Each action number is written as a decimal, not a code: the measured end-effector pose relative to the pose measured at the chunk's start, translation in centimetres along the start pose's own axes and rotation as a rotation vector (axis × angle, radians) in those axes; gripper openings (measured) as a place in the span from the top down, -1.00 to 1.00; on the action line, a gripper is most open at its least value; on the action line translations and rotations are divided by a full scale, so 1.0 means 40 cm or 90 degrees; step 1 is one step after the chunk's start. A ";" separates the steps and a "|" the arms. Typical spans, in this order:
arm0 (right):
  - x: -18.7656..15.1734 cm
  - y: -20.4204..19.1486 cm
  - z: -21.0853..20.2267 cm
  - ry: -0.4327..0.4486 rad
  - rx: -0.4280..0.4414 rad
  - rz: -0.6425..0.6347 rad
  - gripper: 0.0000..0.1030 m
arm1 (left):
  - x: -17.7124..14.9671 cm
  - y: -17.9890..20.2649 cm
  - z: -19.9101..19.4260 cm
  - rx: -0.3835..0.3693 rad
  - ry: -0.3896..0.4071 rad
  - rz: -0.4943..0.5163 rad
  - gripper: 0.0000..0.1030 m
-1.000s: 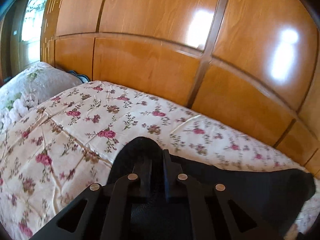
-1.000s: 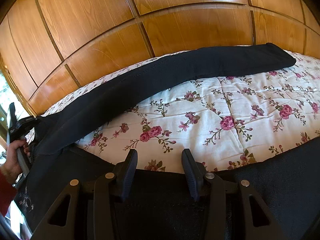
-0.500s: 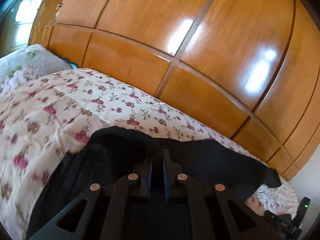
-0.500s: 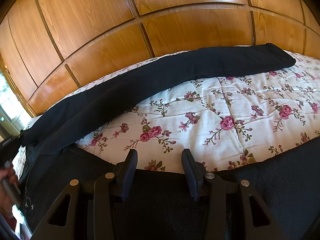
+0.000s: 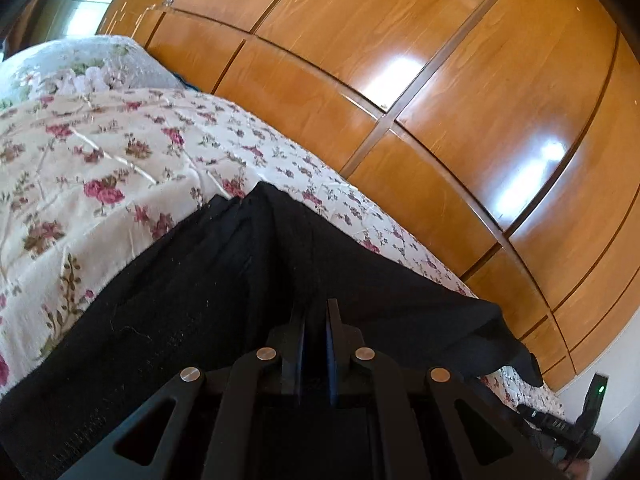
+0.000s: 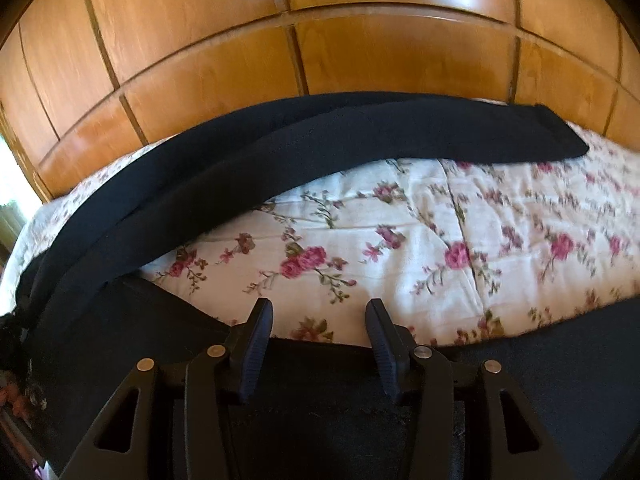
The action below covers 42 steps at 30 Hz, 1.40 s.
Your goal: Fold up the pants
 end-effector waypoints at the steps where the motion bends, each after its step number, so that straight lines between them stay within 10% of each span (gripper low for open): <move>1: 0.029 -0.022 -0.005 0.013 0.011 -0.010 0.04 | -0.001 -0.003 0.001 -0.005 -0.001 -0.004 0.84; 12: 0.297 -0.235 0.154 -0.035 0.099 0.042 -0.21 | -0.004 -0.006 -0.003 -0.025 0.009 -0.014 0.84; 22: 0.269 -0.180 0.336 -0.112 0.056 0.245 -0.14 | -0.009 -0.009 0.010 -0.023 0.002 -0.012 0.84; 27: 0.273 -0.176 0.288 -0.068 0.122 0.230 0.70 | -0.010 -0.008 0.014 -0.030 -0.001 -0.014 0.84; 35: 0.273 -0.230 0.072 0.029 0.220 0.179 0.71 | 0.012 -0.001 -0.015 -0.083 -0.018 -0.048 0.85; 42: 0.212 -0.276 -0.060 0.085 0.225 0.072 0.72 | 0.149 0.025 -0.179 -0.187 0.062 -0.098 0.85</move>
Point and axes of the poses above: each gripper's, at about its wrist camera, not at the fingertips, and z roughly the way its jaws point, y to its right, x to its top, the point moved 10 cm from there along z, roughly the way its jaws point, and after that the axes turned 9 degrees about x, right-handed, at the moved point
